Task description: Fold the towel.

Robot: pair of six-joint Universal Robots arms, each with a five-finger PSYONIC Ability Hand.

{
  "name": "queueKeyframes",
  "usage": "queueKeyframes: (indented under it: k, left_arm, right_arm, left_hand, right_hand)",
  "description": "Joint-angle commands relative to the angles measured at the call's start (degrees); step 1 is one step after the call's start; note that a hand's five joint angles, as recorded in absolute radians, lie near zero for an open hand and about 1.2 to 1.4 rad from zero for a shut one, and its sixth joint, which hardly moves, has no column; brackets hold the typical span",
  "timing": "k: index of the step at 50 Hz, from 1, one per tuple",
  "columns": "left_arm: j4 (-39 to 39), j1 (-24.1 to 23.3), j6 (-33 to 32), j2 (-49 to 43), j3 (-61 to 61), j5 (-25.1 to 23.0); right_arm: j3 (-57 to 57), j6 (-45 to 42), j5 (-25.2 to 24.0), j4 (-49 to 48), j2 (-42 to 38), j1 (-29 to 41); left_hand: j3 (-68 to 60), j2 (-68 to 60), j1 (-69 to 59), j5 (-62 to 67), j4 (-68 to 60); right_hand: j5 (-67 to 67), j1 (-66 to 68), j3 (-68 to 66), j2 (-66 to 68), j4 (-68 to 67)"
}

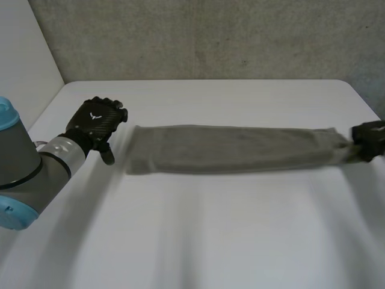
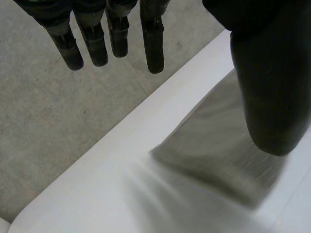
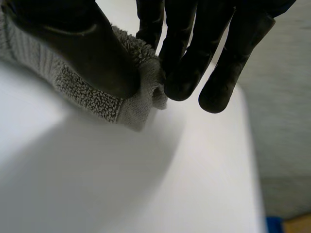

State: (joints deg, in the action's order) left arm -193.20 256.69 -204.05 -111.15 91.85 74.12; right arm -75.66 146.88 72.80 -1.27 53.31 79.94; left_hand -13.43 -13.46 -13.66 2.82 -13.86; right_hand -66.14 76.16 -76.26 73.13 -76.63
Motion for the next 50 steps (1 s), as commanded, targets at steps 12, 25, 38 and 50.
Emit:
queueKeyframes:
  k: [12,25,38,50]
  left_arm:
    - [0.0,1.7,0.6,1.7,1.3,0.1]
    - [-0.1,2.0,2.3,3.3,3.6,-0.1]
    - [-0.4,2.5,2.2,3.0,4.0,-0.1]
    - [-2.4,1.4,2.2,2.9,5.4,-0.1]
  right_arm:
    - [28.8,8.2,-0.7,14.3,3.5,16.8]
    - [25.9,3.6,3.7,14.7,-7.8,47.1]
    - [6.6,1.6,8.9,12.4,-0.7,35.6]
    - [-10.7,1.5,4.0,2.9,5.2,26.3]
  left_hand:
    - [3.2,3.2,3.4,-2.6,3.6]
    - [3.2,3.2,3.4,-2.6,3.6]
    - [3.2,3.2,3.4,-2.6,3.6]
    - [3.2,3.2,3.4,-2.6,3.6]
  right_hand:
    - [-3.9,3.8,-3.7,6.9,-3.4]
    - [66.1,-66.2,66.3,-63.1,66.6]
    - [66.1,-66.2,66.3,-63.1,66.6]
    - [55.1,-55.1,55.2,-52.1,55.6]
